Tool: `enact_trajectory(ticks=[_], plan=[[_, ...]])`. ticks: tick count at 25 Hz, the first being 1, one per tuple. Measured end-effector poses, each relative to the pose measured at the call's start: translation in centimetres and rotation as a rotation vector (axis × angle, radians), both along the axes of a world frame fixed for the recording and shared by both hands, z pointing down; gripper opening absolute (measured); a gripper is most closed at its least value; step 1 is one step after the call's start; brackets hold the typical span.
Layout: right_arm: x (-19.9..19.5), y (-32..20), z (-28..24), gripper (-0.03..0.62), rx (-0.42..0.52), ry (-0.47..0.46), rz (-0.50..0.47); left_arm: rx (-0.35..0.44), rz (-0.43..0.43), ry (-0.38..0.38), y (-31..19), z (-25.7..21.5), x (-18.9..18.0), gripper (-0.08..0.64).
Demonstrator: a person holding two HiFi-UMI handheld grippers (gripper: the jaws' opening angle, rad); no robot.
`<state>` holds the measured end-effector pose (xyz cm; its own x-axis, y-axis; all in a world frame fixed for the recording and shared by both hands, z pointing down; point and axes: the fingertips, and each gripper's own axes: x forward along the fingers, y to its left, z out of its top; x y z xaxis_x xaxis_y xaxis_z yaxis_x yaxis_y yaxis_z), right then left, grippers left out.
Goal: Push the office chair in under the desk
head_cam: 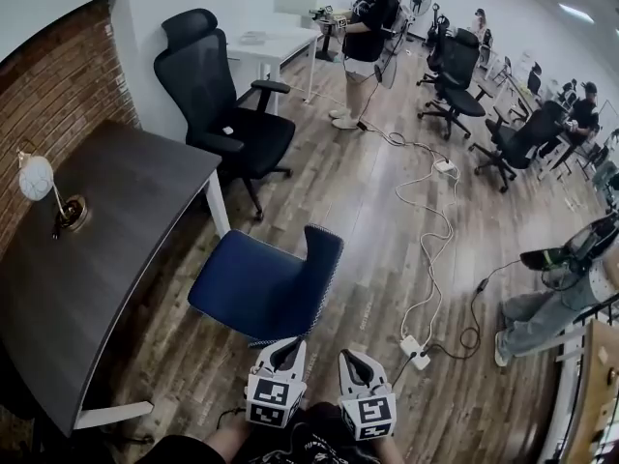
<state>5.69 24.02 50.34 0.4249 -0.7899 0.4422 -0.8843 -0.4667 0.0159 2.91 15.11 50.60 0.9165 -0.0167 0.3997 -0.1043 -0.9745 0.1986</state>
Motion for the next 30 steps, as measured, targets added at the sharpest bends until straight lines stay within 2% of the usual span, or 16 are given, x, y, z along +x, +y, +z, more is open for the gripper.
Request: enact_trajectory(ticks=[8,13,16,24,30], plan=[[2.0,-1.9,-0.1,0.005,-0.012,0.01,-0.022,-0.032,-0.006,-0.045,-1.5,0.8,1.7,0.008],[4.6,-3.7,1.0,0.005,-0.011,0.005,-0.08,-0.031,-0.021,-0.051,-2.6,1.7,3.2,0.008],[6.8,-5.3,1.2,0.005,-0.004,0.003,-0.143,-0.023,-0.062,-0.05,-3.9,1.9,4.8,0.008],[12.1,-9.5,1.4,0.005,-0.011,-0.022,-0.369,-0.053,-0.246,-0.088,-6.7,2.6,8.4,0.008],[14.7,-11.3,1.8,0.005,-0.056,-0.013,-0.563,-0.051,-0.309,-0.112,-8.0,2.9,11.3,0.008]])
